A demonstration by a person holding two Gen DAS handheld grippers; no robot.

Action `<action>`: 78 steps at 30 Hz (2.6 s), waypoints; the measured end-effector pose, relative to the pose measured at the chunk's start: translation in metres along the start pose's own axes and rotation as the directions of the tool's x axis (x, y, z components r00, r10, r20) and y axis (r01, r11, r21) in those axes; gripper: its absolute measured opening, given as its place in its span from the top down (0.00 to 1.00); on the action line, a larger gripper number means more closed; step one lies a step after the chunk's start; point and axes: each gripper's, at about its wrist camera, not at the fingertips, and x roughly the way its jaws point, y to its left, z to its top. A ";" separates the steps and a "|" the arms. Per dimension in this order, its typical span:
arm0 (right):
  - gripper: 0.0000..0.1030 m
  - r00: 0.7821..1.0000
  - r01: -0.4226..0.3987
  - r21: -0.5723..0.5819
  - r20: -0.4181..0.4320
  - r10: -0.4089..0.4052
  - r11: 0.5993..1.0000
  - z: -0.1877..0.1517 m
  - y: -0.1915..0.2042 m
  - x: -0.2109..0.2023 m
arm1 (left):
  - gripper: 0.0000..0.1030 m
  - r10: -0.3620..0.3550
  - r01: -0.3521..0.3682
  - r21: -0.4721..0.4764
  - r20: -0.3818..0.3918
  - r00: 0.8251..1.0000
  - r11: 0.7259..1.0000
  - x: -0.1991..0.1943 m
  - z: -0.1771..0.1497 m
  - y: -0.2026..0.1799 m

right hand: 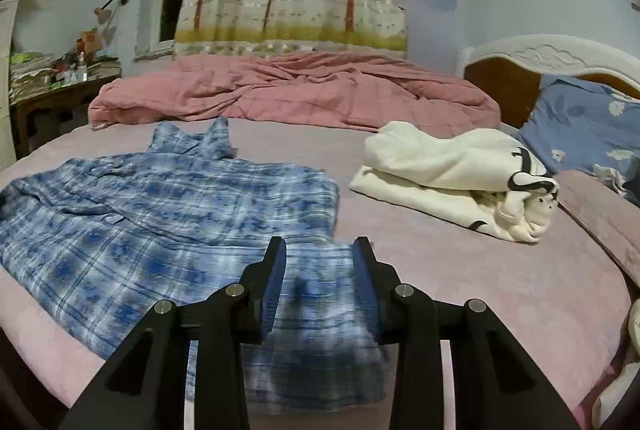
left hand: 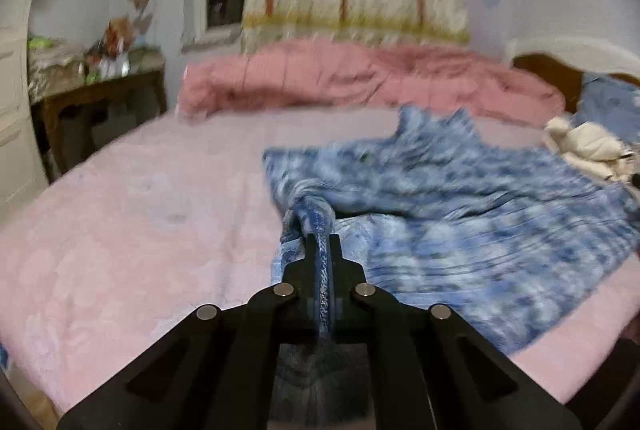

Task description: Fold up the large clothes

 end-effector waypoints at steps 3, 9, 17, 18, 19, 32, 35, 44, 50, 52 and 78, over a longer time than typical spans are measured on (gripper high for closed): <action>0.64 1.000 0.005 -0.007 -0.021 -0.005 1.000 -0.003 0.004 0.008 | 0.98 0.001 -0.002 0.008 0.104 0.995 1.000 -0.023 0.003 0.000; 0.64 0.993 0.040 0.022 -0.108 -0.038 0.999 -0.011 0.002 0.037 | 0.97 0.145 -0.146 -0.055 -0.014 0.989 0.988 0.008 0.021 0.018; 0.58 0.975 0.012 0.165 -0.219 0.025 0.986 -0.021 -0.024 0.063 | 0.87 0.182 -0.195 -0.032 -0.244 0.953 0.980 0.068 0.009 0.020; 0.58 0.977 0.014 0.167 -0.211 0.022 0.986 -0.022 -0.025 0.060 | 0.80 0.185 -0.197 -0.034 -0.225 0.957 0.980 0.063 0.009 0.019; 0.58 0.980 0.020 0.164 -0.198 0.013 0.986 -0.023 -0.026 0.055 | 0.63 0.189 -0.201 -0.040 -0.199 0.962 0.979 0.055 0.009 0.020; 0.12 0.993 -0.109 0.070 -0.045 0.112 0.992 -0.014 0.036 -0.028 | 0.05 0.137 -0.137 0.004 -0.016 0.990 0.991 -0.018 0.005 -0.040; 0.12 0.989 -0.135 0.051 -0.052 0.138 0.990 -0.020 0.053 -0.035 | 0.02 0.131 -0.131 -0.015 0.002 0.991 0.991 -0.027 -0.007 -0.053; 0.11 0.981 -0.165 -0.014 -0.104 0.163 0.986 -0.043 0.097 -0.038 | 0.01 0.086 -0.085 0.038 -0.013 0.996 0.996 -0.036 -0.022 -0.092; 0.11 0.976 -0.174 0.016 -0.133 0.175 0.985 -0.047 0.103 -0.036 | 0.01 0.093 -0.092 0.041 -0.026 0.995 0.995 -0.038 -0.025 -0.096; 0.11 0.977 -0.166 -0.001 -0.137 0.164 0.986 -0.049 0.105 -0.037 | 0.01 0.108 -0.107 0.061 -0.012 0.994 0.992 -0.041 -0.026 -0.098; 0.14 0.990 0.041 -0.339 -0.115 -0.085 0.940 -0.043 0.108 0.008 | 0.25 0.272 -0.189 0.394 -0.165 0.948 0.899 0.033 -0.015 -0.095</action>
